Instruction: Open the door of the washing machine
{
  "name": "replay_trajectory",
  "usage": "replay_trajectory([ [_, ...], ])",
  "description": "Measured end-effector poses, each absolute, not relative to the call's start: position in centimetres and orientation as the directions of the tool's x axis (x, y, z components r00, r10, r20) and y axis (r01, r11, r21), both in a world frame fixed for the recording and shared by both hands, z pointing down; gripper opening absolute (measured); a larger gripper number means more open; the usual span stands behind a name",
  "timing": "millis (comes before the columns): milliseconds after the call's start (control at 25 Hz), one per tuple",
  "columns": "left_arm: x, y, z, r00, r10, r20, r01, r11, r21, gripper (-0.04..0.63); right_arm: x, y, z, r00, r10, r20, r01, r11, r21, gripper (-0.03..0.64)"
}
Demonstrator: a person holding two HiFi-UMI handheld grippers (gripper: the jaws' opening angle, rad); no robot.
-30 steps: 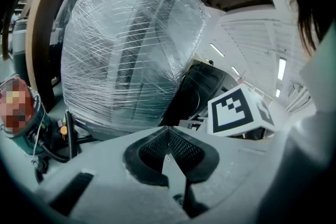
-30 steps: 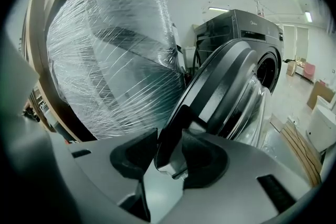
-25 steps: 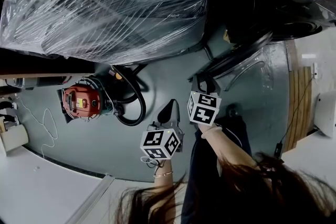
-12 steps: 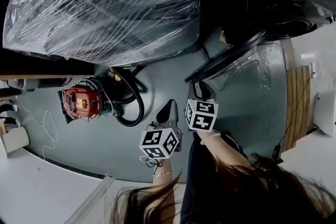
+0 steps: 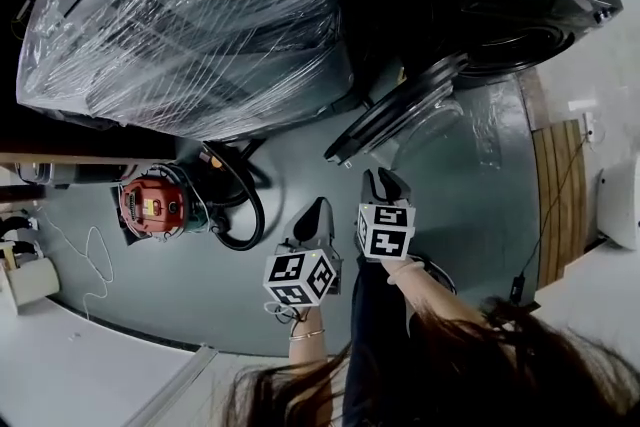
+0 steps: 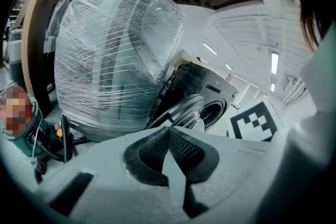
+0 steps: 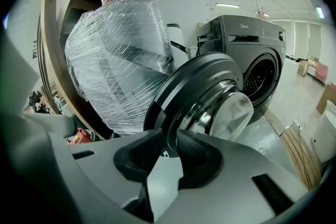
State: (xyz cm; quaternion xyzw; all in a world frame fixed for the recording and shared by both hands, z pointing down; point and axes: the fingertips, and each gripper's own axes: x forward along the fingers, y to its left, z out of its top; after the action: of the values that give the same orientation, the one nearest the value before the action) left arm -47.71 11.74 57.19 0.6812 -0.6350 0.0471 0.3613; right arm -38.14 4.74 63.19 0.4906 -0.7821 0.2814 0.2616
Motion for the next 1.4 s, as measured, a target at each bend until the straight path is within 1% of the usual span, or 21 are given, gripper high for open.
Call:
replay_trajectory([
  [560,-39.5,14.1,51.8,0.197,-0.845,0.497,-0.920,0.016,0.392,0.015,-29.7,8.1,58.6,-0.418,-0.636,0.649,-0.887,0.441,-0.140,0.049],
  [760,-36.3,15.2,50.0,0.209,-0.848,0.488,-0.922,-0.004,0.388,0.015,-26.2,9.3,56.5,-0.416,-0.646,0.640,-0.889,0.436,-0.137,0.046],
  [1080,-33.2,16.7,47.0,0.209,-0.856,0.473,-0.927,-0.019,0.375,0.015,-21.4,11.5,53.5,-0.408,-0.667,0.623,-0.895,0.427,-0.129,0.032],
  [1400,-29.5,17.2,44.3,0.212,-0.856,0.471,-0.938,-0.043,0.345,0.015,-16.3,12.3,50.6,-0.397,-0.711,0.581,-0.908,0.395,-0.136,0.018],
])
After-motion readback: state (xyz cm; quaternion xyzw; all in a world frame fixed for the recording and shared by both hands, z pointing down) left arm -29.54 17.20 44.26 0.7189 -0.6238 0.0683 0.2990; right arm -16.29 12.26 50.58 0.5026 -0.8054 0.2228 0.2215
